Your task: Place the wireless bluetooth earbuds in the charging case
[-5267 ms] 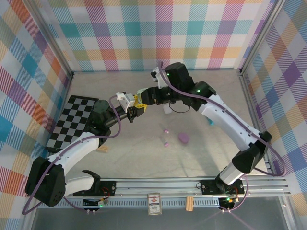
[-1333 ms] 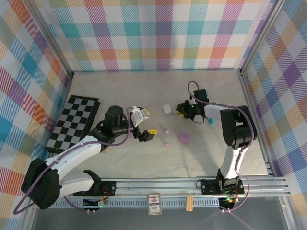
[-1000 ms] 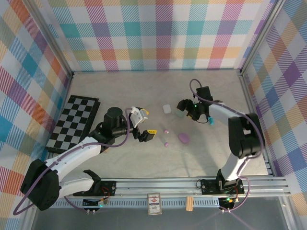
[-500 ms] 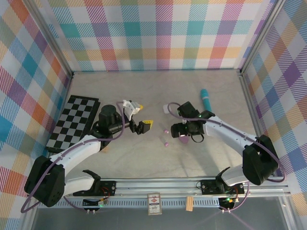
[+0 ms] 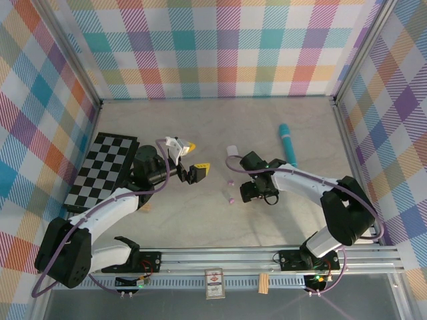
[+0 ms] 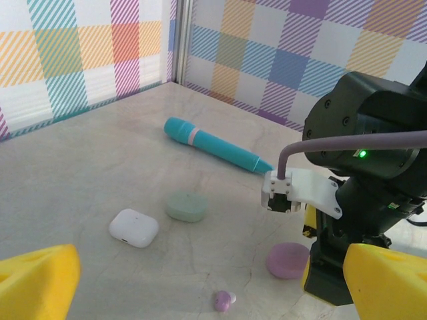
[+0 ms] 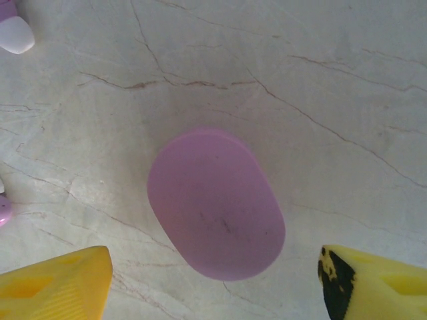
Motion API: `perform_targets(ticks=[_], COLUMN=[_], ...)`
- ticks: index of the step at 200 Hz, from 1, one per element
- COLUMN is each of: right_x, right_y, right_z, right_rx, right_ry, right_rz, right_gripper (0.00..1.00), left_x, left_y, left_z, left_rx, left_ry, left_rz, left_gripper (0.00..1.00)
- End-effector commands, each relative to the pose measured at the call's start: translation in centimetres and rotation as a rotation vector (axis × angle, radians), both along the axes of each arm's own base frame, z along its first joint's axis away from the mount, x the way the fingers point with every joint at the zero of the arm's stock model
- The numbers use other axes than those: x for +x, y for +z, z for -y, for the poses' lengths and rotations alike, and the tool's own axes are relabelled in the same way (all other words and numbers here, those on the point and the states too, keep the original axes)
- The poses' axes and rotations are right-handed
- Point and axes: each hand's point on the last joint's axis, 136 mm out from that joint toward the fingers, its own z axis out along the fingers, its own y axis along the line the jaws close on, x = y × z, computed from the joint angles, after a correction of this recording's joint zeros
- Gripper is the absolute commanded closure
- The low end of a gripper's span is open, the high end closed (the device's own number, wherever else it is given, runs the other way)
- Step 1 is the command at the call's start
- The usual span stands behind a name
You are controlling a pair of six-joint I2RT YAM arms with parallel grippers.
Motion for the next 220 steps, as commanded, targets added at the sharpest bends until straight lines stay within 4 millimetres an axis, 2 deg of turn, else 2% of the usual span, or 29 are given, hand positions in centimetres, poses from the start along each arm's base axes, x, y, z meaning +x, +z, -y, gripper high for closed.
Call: perform_targets(ticks=[1,52,90,145,173,193,220], right_x=[0.5,0.3,0.0,0.5,0.5,0.4,-0.5], right_y=[-0.4,-1.1,-1.5,-0.9,0.8,3.0,6.0], right_z=[-0.9,-1.8,-1.6,-1.4,-2.0,-2.9,-4.4], right_rx=[0.007,-0.007,-0.016,-0.026,0.028,0.104,0.202], right_ry=[0.030,0.052,0.037,0.033,0.078,0.143,0.255], right_rz=[0.010,-0.019,-0.019,0.013,0.061,0.104,0.120], right_gripper=[0.24,0.39,0.52,0.65,0.67,0.68,0.68], left_x=[-0.5,-0.7,-0.7,-0.7,-0.9,-1.3,-2.9], left_y=[0.3,0.2,0.1,0.5,0.7,1.1,1.6], left_z=[-0.2,-0.4,-0.4,-0.4,-0.5,-0.4,0.4], left_rx=[-0.009,0.004,0.003,0.005,-0.001,-0.005,0.013], left_ry=[-0.011,-0.008,-0.006,-0.006,-0.006,-0.025,-0.128], left_rz=[0.009,0.011,0.011,0.020,0.020,0.019,-0.021], left_gripper=[0.00,0.00,0.00,0.00,0.00,0.00,0.00])
